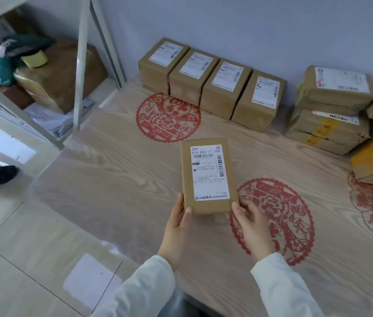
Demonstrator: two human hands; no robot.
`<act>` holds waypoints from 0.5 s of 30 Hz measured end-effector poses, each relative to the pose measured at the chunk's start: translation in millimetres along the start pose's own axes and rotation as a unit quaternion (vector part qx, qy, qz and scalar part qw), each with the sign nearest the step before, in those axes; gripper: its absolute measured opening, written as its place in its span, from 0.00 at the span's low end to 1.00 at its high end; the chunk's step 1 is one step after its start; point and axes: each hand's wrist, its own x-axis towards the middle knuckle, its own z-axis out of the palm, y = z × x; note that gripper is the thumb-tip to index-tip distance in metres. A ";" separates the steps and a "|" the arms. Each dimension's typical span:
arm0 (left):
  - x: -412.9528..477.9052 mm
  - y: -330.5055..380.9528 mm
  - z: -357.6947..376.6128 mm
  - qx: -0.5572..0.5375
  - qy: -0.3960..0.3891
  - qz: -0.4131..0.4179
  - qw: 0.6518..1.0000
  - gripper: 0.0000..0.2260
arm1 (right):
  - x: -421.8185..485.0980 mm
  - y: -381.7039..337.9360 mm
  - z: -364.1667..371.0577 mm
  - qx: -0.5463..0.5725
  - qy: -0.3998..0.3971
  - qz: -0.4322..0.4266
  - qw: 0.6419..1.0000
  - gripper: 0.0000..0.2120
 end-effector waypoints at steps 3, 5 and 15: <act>11.2 10.1 -4.9 -0.006 -0.001 0.007 1.000 0.30 | 6.9 -8.2 7.7 0.013 0.005 0.002 1.000 0.18; 16.6 18.2 -6.7 -0.002 0.003 0.012 1.000 0.29 | 11.4 -16.1 10.3 0.027 0.007 0.006 1.000 0.17; 78.0 66.3 -39.9 -0.004 0.062 0.036 0.997 0.18 | 62.5 -61.4 60.1 0.084 -0.016 0.017 0.996 0.14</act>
